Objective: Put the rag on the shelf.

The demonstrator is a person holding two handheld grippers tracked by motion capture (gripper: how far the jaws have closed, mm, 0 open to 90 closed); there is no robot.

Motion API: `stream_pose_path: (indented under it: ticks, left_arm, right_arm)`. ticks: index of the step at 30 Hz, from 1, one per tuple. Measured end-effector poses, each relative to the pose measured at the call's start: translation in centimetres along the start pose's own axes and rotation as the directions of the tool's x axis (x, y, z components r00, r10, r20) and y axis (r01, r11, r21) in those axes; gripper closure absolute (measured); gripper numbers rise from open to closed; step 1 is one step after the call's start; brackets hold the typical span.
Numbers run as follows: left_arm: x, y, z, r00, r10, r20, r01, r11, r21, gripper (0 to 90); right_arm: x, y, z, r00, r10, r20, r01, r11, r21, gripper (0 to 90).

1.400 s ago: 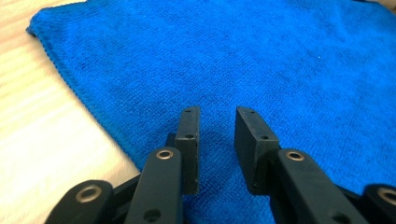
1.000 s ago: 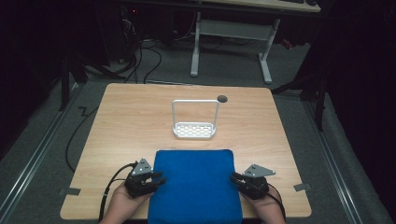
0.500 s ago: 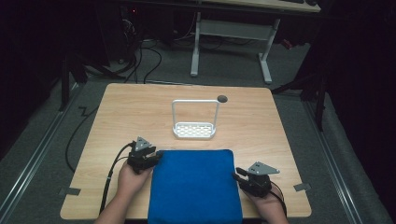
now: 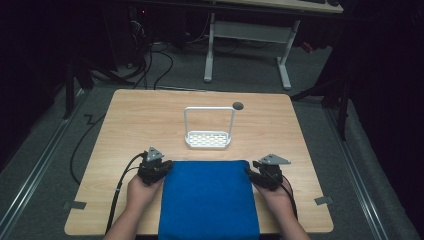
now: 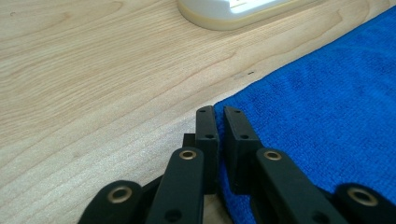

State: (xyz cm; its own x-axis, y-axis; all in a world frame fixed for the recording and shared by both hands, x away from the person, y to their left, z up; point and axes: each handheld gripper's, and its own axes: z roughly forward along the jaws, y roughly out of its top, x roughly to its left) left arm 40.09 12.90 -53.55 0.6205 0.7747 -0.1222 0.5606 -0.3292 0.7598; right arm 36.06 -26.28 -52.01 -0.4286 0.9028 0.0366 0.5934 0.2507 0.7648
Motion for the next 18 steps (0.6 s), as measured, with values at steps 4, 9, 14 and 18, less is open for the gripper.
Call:
stream_pose_path:
  ticks: [4, 9, 14, 18]
  left_arm:
    - [0.1, 0.0, 0.0, 1.0, -0.003, 0.007, 0.003, 1.0, 0.003, 86.5]
    - [0.1, 0.0, 0.0, 0.9999, -0.006, 0.009, 0.006, 1.0, 0.0, 86.7]
    - [0.1, 0.0, -0.1, 1.0, -0.004, 0.006, 0.004, 1.0, 0.002, 86.7]
    - [0.2, -0.1, -0.2, 0.9999, -0.014, 0.007, 0.014, 0.9998, -0.014, 86.6]
  right_arm:
    - [-0.6, 0.9, 2.0, 0.9996, 0.023, 0.019, -0.024, 0.997, 0.08, 53.3]
    - [0.1, 1.3, 2.4, 0.9992, -0.035, 0.022, 0.033, 0.995, 0.092, 75.8]
    - [0.3, 1.0, 2.3, 0.9995, -0.028, 0.01, 0.028, 0.997, 0.075, 88.0]
    - [0.4, 0.6, 1.9, 0.9994, -0.034, -0.002, 0.034, 0.998, 0.045, 88.2]
